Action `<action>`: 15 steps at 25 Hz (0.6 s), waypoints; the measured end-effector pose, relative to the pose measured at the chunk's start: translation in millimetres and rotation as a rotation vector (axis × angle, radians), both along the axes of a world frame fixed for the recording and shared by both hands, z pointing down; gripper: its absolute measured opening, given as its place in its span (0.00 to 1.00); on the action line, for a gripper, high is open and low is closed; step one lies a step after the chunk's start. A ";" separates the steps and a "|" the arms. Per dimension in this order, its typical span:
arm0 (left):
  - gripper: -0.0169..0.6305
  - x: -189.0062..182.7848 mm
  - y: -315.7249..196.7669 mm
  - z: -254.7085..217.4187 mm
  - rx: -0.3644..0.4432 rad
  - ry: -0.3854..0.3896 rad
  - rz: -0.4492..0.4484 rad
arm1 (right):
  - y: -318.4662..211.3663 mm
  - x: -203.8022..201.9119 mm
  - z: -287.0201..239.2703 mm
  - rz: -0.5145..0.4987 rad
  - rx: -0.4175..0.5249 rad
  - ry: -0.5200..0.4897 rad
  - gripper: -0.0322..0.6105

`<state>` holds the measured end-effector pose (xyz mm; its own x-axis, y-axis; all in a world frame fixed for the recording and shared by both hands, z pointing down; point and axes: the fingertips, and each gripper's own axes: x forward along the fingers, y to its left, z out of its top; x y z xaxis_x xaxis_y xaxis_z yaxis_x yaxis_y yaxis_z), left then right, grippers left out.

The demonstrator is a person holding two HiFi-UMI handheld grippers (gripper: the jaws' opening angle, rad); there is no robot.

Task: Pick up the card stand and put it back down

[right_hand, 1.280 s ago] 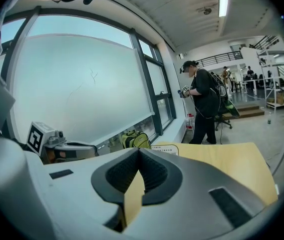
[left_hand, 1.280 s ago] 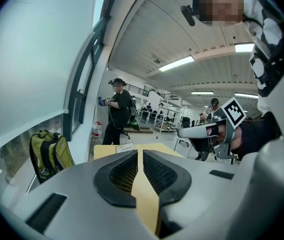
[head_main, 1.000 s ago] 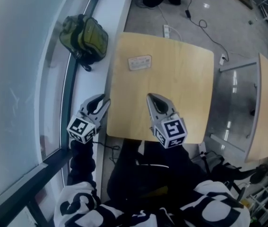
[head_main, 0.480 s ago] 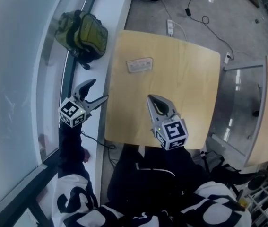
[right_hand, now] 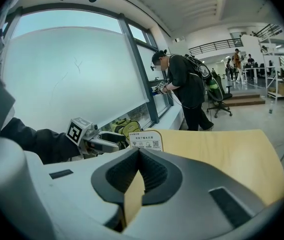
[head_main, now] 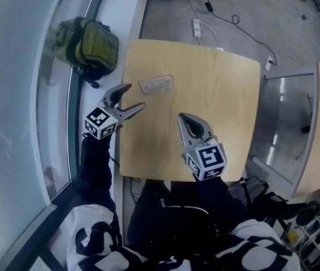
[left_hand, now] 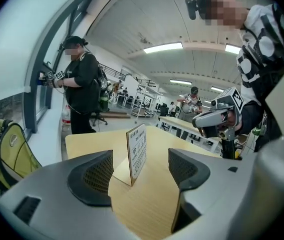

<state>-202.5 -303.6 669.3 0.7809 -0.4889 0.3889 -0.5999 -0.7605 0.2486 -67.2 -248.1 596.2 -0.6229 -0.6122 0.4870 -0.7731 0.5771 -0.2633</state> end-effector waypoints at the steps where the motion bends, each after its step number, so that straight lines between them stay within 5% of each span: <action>1: 0.58 6.3 -5.6 2.5 0.000 0.002 0.004 | -2.3 3.1 1.0 0.011 -0.003 -0.001 0.08; 15: 0.56 76.7 -55.5 21.6 0.000 0.058 0.128 | -13.6 20.7 11.3 0.041 -0.022 -0.012 0.08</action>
<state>-125.8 -359.1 690.8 0.8578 -0.3839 0.3418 -0.4829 -0.8297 0.2801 -46.6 -261.8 607.4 -0.6030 -0.6269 0.4933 -0.7929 0.5387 -0.2848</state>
